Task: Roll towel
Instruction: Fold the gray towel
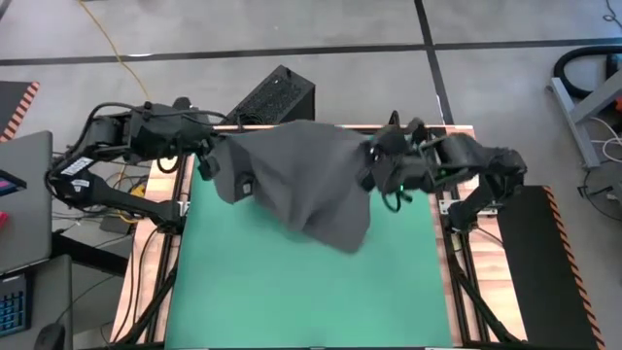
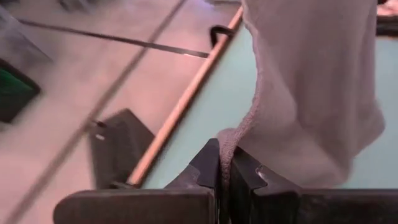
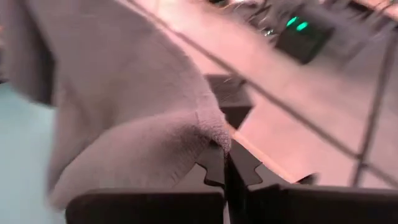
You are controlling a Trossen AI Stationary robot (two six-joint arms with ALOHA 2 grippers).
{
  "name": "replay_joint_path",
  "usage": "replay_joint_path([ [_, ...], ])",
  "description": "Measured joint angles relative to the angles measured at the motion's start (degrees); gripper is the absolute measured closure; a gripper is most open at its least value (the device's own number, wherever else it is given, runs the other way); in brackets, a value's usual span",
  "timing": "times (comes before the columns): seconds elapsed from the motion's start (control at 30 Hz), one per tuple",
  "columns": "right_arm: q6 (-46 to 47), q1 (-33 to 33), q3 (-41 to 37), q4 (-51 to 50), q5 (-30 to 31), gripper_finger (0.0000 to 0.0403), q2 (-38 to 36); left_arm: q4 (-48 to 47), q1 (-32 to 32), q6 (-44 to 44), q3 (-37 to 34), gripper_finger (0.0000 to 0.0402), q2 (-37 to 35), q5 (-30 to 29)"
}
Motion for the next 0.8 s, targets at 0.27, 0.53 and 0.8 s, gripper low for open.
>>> replay_joint_path([
  [0.27,-8.8,-8.1,3.7,0.0,0.9,0.0392,0.2,3.1,3.1,3.0,0.0,0.0401,2.3,-5.1],
  [0.53,-6.9,-2.8,3.6,0.0,1.2,0.0392,0.2,0.7,-2.3,-11.1,0.0,0.0401,1.4,1.8],
  [0.8,-5.3,6.3,3.6,0.0,17.2,0.0392,0.2,20.0,-13.0,-27.5,0.0,0.0401,4.6,23.7],
])
